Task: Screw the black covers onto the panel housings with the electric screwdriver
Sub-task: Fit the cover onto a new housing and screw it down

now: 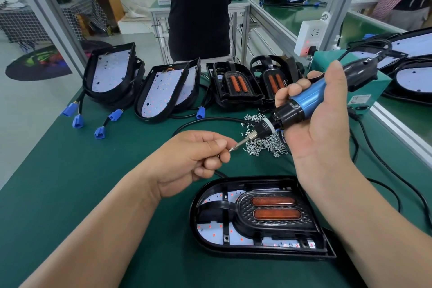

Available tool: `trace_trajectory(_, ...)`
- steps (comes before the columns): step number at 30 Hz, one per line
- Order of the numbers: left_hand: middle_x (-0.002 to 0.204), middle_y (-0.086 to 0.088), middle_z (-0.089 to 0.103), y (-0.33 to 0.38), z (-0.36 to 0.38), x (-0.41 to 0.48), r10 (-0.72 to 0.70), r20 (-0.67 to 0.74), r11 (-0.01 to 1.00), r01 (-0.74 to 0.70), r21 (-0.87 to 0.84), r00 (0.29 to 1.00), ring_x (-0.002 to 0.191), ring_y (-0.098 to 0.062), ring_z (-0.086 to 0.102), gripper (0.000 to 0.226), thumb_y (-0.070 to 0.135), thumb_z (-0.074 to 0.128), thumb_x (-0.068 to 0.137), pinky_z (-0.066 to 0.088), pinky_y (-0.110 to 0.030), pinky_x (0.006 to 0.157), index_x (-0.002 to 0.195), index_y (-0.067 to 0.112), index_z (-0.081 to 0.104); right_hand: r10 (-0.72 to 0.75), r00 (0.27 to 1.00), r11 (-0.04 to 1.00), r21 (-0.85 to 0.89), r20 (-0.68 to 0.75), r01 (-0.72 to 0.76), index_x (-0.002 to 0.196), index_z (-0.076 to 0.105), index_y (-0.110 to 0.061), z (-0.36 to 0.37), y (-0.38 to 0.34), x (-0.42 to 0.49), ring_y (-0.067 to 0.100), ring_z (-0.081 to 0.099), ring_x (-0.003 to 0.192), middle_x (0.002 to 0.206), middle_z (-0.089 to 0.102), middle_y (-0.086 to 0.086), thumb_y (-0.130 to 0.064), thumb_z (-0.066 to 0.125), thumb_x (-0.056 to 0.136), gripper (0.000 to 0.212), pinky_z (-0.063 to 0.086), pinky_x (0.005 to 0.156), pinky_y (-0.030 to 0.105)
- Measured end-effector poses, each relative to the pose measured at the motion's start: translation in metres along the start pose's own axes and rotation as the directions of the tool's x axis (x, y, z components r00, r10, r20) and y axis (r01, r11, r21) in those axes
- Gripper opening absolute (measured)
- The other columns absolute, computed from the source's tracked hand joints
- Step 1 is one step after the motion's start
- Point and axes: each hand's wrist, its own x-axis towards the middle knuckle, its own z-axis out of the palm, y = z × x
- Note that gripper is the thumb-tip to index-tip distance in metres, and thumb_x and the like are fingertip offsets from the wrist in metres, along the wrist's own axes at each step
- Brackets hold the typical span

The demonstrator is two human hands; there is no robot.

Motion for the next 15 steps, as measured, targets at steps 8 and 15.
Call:
trace_trajectory(8, 0.082, -0.006, 0.063, -0.0024, 0.0017, -0.0007, 0.005, 0.047, 0.996, -0.009, 0.084, 0.999, 0.059, -0.006, 0.041, 0.022, 0.019, 0.076, 0.087, 0.03, -0.013, 0.046, 0.103, 0.004, 0.079, -0.012, 1.0, 1.0, -0.001, -0.009, 0.012, 0.101, 0.058, -0.015, 0.0007, -0.0044, 0.0008, 0.016, 0.056, 0.064, 0.079, 0.057, 0.001, -0.037, 0.073, 0.1, 0.027, 0.056, 0.077, 0.036)
trace_trajectory(15, 0.075, -0.007, 0.063, -0.0053, 0.0037, 0.0009, 0.059, -0.014, 0.987, -0.056, 0.152, 0.998, 0.056, -0.007, 0.039, 0.014, 0.017, 0.081, 0.083, 0.028, -0.013, 0.045, 0.091, 0.006, 0.078, -0.042, 0.999, 0.998, -0.053, 0.035, 0.043, 0.103, 0.056, -0.014, 0.0032, 0.0002, -0.0034, 0.017, 0.056, 0.064, 0.079, 0.055, 0.002, -0.034, 0.068, 0.103, 0.024, 0.055, 0.074, 0.036)
